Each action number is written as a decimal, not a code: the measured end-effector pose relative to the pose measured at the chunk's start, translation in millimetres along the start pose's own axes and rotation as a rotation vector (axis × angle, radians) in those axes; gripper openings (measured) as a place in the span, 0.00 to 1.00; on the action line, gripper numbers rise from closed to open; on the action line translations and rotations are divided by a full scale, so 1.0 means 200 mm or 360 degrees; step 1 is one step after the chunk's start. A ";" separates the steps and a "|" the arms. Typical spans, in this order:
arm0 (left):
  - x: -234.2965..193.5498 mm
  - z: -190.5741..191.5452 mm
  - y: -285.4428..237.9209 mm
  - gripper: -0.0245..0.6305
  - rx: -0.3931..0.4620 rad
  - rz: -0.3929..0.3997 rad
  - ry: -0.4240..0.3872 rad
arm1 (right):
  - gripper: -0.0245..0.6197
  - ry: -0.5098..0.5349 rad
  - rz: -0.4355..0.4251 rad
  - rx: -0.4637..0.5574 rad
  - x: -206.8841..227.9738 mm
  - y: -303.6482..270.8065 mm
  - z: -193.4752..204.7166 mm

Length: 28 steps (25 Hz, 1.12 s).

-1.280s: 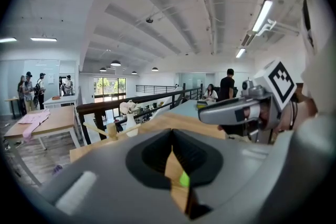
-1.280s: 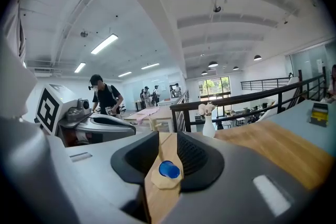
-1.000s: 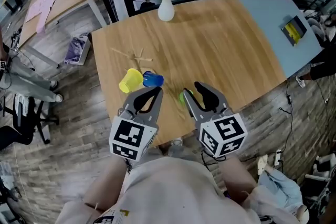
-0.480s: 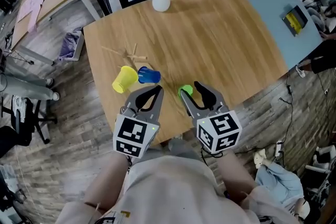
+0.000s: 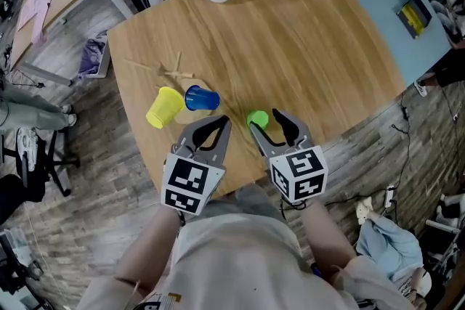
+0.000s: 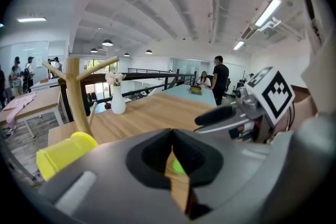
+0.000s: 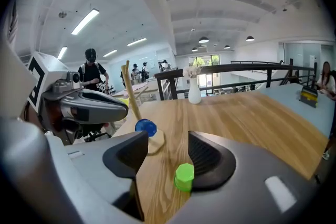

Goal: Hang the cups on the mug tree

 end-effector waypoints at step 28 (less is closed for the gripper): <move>0.04 0.50 -0.44 0.04 -0.0286 0.0073 0.0093 | 0.45 -0.0024 0.0013 -0.0339 0.30 -0.43 0.61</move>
Point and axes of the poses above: the fingertips, and each gripper's own axes: y backward along the fingers, x to its right, z out of its underside, the point moved 1 cm from there along y, backward along the fingers, and after that the axes turned 11 degrees about -z, right-handed, at the moved point
